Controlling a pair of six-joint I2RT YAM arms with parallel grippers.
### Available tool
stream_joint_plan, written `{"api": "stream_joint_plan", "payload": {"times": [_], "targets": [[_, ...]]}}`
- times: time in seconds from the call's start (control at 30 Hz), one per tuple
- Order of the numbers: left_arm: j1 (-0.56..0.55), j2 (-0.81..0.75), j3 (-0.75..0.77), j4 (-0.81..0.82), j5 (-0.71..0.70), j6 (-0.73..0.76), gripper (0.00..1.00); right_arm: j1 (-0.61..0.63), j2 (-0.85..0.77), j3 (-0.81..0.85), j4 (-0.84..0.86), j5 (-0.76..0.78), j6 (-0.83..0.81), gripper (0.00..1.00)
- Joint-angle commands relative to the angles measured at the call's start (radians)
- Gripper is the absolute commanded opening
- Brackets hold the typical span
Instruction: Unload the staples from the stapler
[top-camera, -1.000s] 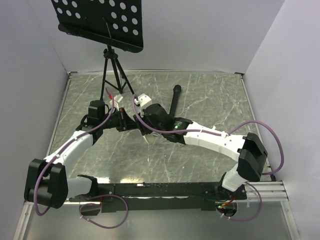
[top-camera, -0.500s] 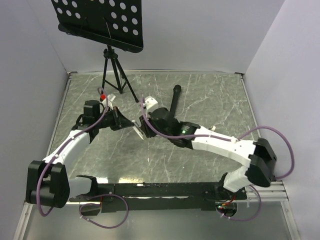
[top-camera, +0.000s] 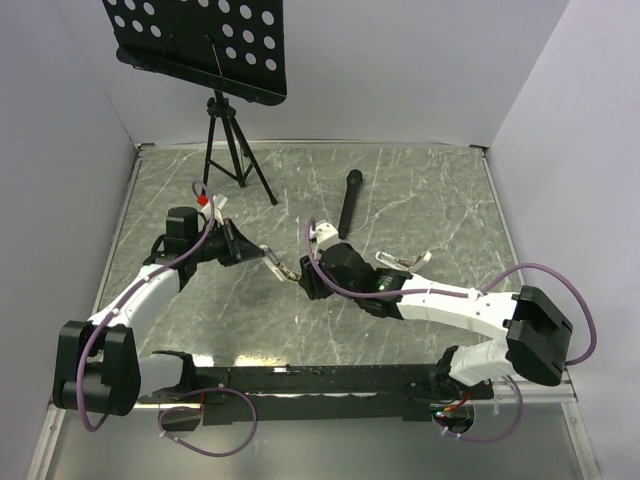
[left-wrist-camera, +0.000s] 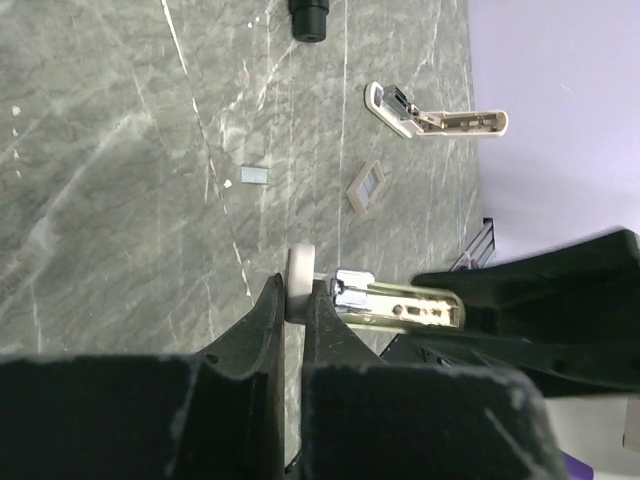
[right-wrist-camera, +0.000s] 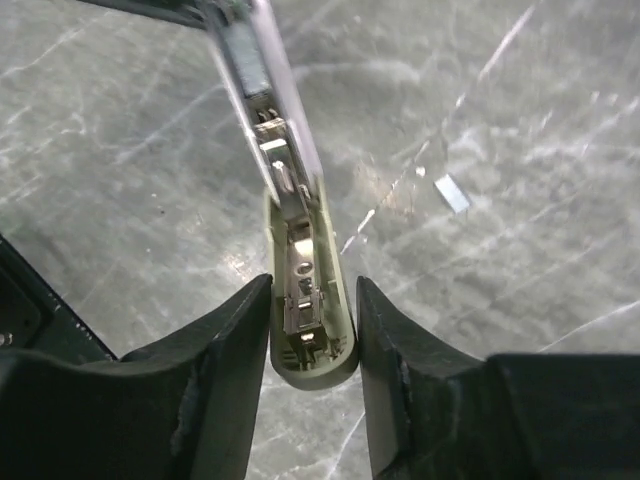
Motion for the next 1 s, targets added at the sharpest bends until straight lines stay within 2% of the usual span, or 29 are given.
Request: {"api": "stream_joint_plan", "payload": {"times": [0.0, 0.13, 0.27, 0.43, 0.57, 0.7, 0.97], "targets": [[0.033, -0.037, -0.001, 0.108, 0.021, -0.087, 0.01, -0.01, -0.013, -0.084, -0.047, 0.02, 0.073, 0.5], [0.037, -0.032, 0.002, 0.102, 0.025, -0.083, 0.01, -0.01, 0.007, -0.084, -0.05, 0.011, 0.088, 0.55], [0.037, -0.035, 0.002, 0.105, 0.033, -0.078, 0.01, -0.014, -0.008, -0.052, -0.067, 0.0, 0.091, 0.67], [0.028, -0.057, 0.03, 0.061, 0.021, -0.014, 0.01, -0.015, -0.094, 0.026, -0.157, -0.017, 0.101, 0.7], [0.0, -0.067, 0.039, 0.062, 0.036, 0.003, 0.01, -0.021, -0.126, 0.103, -0.148, -0.044, 0.013, 0.76], [-0.035, -0.07, 0.045, 0.053, 0.056, 0.025, 0.01, -0.023, -0.033, 0.227, -0.169, -0.048, -0.085, 0.82], [-0.073, -0.07, 0.047, 0.062, 0.091, 0.031, 0.01, -0.021, 0.153, 0.456, -0.206, -0.008, -0.126, 0.83]]}}
